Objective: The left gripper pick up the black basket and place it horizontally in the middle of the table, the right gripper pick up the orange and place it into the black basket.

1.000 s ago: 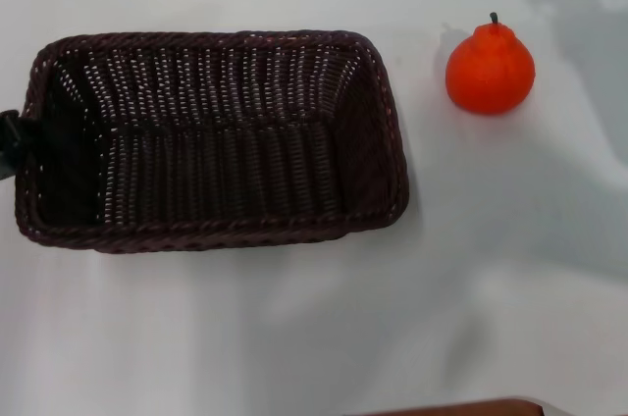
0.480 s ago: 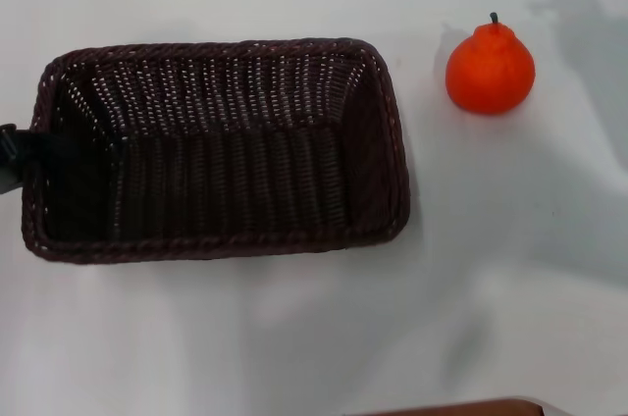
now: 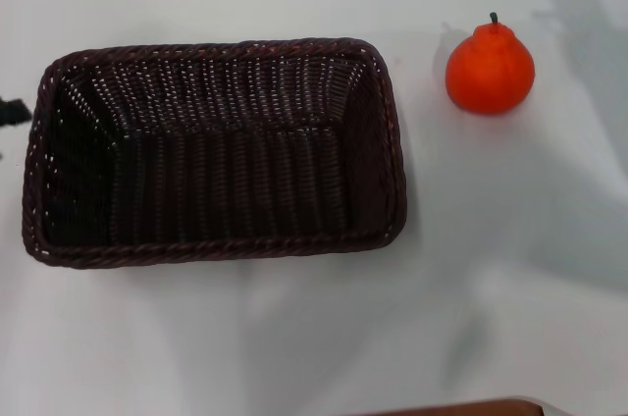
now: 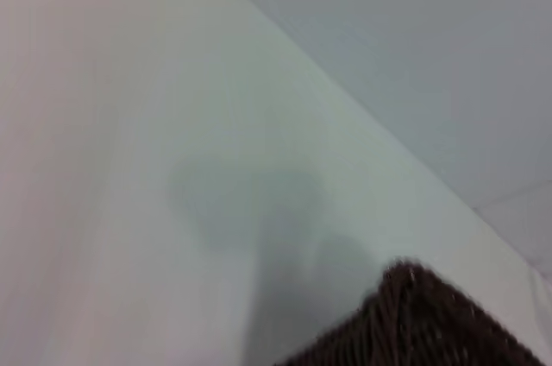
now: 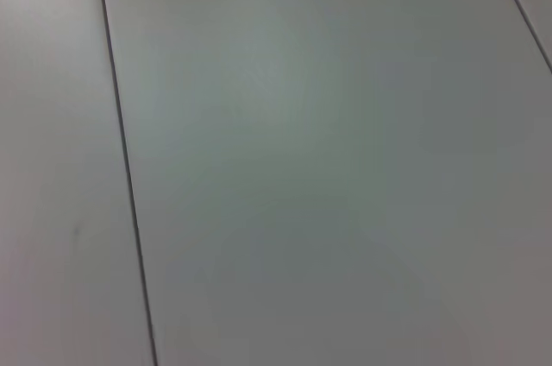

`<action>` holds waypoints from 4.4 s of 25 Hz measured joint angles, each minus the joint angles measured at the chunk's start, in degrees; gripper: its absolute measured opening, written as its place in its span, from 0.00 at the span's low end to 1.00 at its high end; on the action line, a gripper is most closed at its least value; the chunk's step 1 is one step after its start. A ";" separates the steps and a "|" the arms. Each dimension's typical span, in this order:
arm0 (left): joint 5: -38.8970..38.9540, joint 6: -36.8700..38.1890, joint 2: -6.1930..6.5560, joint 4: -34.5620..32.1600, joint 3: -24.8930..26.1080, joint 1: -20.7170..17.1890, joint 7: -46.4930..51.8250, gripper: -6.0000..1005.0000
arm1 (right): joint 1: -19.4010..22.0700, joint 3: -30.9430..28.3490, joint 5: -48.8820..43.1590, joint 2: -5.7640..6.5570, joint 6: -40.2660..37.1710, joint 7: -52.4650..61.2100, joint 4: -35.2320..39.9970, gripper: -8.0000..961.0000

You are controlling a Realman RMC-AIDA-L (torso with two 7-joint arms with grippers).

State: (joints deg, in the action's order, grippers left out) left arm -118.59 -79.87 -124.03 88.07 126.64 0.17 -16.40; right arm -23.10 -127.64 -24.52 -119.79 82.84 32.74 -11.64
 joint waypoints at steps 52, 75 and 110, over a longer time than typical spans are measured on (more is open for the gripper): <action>25.06 -9.23 0.49 -39.84 35.17 10.81 -45.28 0.89 | 4.95 15.03 -38.77 0.20 -28.72 30.05 -17.09 0.79; 25.18 -9.34 0.78 -42.66 35.52 12.03 -44.43 0.88 | 11.59 16.32 -38.01 -0.47 -22.46 32.04 -31.25 0.20; 30.79 -9.63 0.40 -47.79 36.42 11.81 -61.19 0.89 | 9.46 26.94 -36.72 -0.18 -16.43 36.14 -42.98 0.74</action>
State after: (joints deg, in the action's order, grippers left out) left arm -87.81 -89.50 -123.63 40.28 163.06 11.98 -77.58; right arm -13.64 -100.70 -61.24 -119.97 66.41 68.88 -54.62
